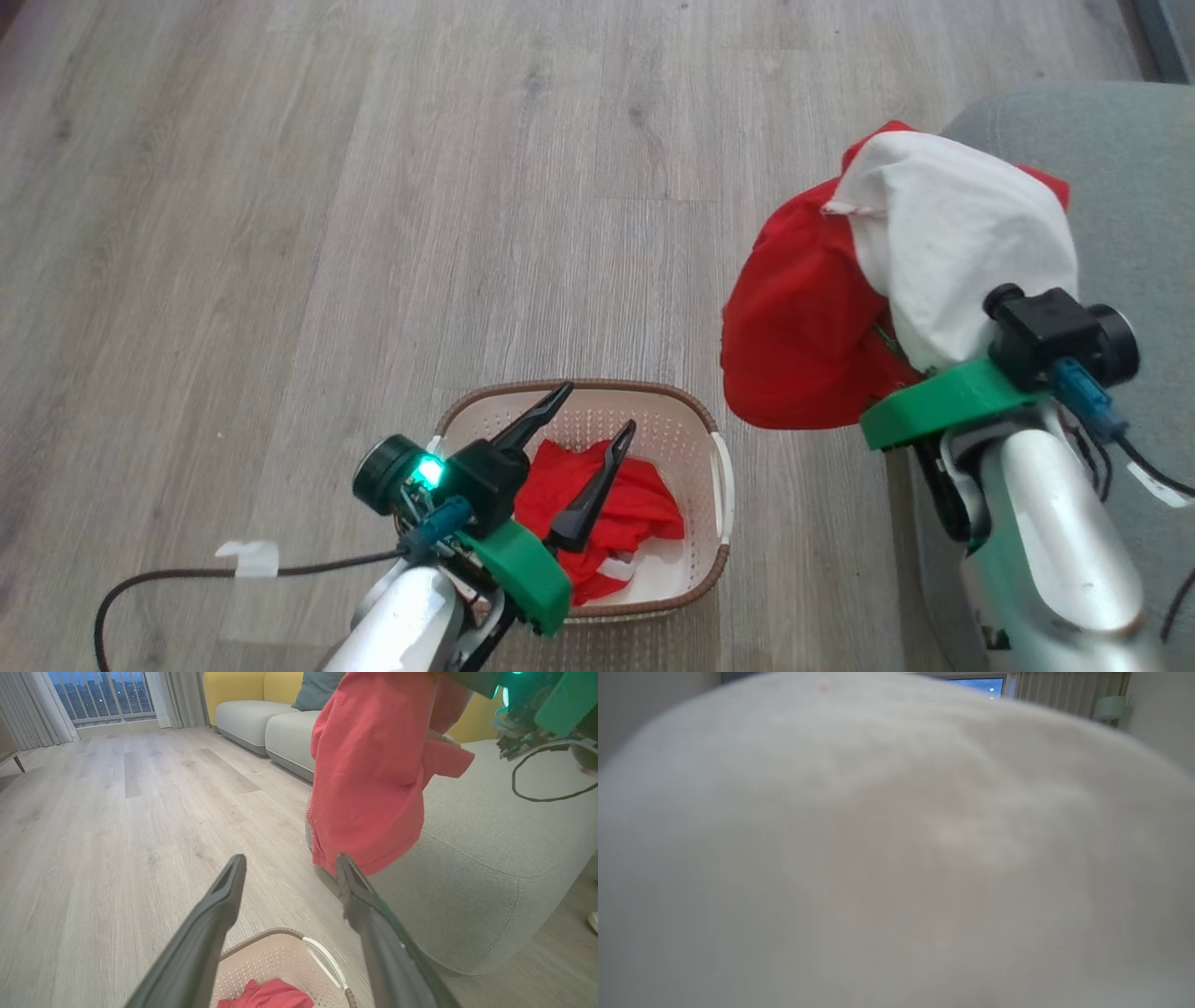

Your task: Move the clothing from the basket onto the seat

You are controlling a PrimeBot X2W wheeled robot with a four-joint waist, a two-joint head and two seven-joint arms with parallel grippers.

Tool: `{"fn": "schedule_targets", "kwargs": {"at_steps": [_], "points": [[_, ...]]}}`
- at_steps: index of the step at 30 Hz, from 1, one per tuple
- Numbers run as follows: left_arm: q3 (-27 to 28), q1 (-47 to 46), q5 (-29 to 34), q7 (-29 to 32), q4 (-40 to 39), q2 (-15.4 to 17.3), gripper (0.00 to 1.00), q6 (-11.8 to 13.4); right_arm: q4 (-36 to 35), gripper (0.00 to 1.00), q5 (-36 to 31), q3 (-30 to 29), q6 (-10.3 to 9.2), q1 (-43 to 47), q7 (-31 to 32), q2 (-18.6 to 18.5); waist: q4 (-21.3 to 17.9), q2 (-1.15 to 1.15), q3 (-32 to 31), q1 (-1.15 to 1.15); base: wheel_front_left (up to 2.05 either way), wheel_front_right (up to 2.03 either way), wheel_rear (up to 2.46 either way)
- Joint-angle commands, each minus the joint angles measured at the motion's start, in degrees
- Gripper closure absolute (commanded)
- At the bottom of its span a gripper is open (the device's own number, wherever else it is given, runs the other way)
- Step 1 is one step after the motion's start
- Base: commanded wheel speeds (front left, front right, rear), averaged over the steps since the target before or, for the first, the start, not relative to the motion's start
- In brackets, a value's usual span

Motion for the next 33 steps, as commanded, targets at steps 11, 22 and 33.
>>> {"fn": "schedule_targets", "kwargs": {"at_steps": [11,22,33], "points": [[2.19,0.6,0.02,-0.29,-4.03,0.93,0.0,-0.05,-3.34,1.0,-1.4,-4.51,-0.01,2.82,-0.38,0.68,-1.18,0.0,0.67,0.0,0.0,0.0,0.0],[1.33,1.85,-0.42,-0.29,-5.21,1.37,0.0,-0.05,-4.07,1.0,-1.18,-8.05,-0.01,4.81,-0.38,0.68,-2.33,0.0,0.93,0.0,0.0,0.0,0.0],[0.18,1.58,-0.6,-0.29,-7.35,2.14,0.0,-0.05,-6.72,1.0,-2.86,-11.98,-0.01,5.15,-0.38,0.68,-7.51,0.0,2.47,0.0,0.0,0.0,0.0]]}}
